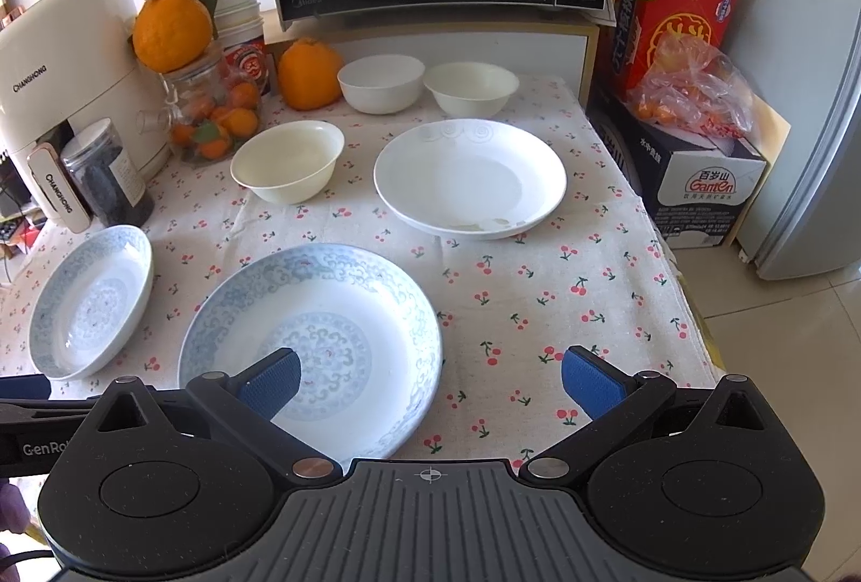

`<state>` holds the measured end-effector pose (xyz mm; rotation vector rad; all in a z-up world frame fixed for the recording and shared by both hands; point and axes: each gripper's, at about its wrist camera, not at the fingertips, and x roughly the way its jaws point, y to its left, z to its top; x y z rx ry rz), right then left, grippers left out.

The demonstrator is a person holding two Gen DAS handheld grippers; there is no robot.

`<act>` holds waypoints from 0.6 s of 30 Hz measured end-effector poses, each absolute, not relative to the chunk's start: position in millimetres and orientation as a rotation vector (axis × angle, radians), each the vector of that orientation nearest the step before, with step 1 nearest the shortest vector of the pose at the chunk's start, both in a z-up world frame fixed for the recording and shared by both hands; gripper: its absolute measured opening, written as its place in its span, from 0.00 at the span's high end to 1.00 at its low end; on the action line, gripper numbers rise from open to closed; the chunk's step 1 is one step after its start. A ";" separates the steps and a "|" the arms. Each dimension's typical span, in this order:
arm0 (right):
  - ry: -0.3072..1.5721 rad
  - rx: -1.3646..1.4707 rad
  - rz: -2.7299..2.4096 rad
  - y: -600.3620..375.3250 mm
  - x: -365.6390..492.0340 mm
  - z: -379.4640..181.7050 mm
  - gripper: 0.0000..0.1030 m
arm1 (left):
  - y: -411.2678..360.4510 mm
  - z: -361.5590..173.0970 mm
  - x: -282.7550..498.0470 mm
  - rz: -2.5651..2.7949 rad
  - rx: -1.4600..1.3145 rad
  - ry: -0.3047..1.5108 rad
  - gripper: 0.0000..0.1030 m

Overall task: Organize plates and bowls
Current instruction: 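Move the left tool toward one blue-patterned plate while the right tool approaches the other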

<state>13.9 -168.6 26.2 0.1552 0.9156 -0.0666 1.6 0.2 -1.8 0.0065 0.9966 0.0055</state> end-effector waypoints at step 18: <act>0.919 0.157 -0.068 -168.3 13.8 25.3 0.00 | -0.4 -1.8 1.6 0.006 0.006 0.996 0.00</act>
